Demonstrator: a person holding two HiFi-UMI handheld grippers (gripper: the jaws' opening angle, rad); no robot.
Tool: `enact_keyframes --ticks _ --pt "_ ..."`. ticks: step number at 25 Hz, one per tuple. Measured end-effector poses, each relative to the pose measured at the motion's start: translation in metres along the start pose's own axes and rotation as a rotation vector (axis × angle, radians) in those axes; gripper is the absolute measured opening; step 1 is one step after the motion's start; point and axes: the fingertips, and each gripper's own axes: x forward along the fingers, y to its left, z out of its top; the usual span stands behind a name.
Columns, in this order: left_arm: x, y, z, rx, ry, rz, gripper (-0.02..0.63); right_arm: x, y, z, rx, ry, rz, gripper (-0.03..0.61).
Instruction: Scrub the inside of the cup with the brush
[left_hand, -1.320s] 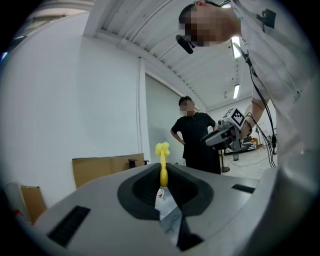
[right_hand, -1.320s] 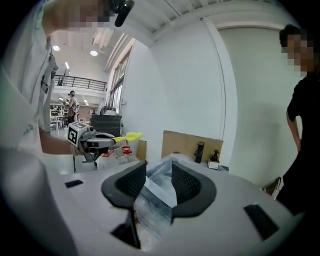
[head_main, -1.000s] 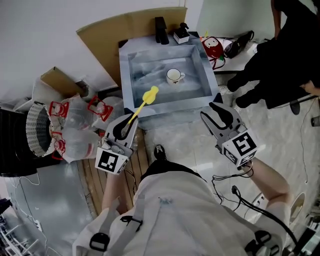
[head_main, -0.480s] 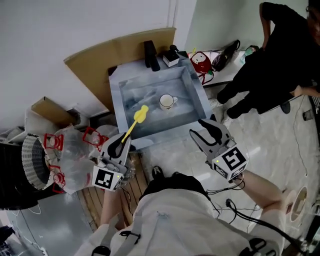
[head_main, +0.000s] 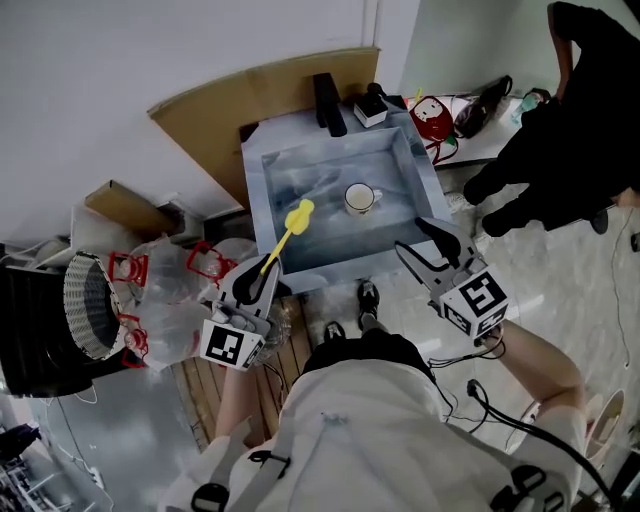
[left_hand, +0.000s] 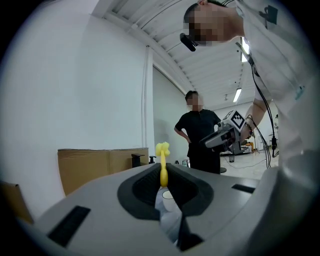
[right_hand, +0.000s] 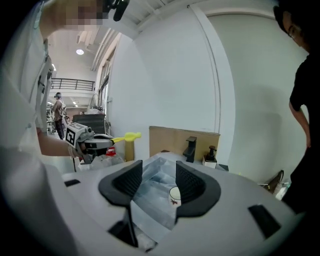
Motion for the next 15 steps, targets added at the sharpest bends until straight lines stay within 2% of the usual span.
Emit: enact_keyframes --ticks 15 --pt "0.08 0.008 -0.025 -0.021 0.082 0.086 0.038 0.064 -0.078 -0.046 0.01 0.109 0.18 0.264"
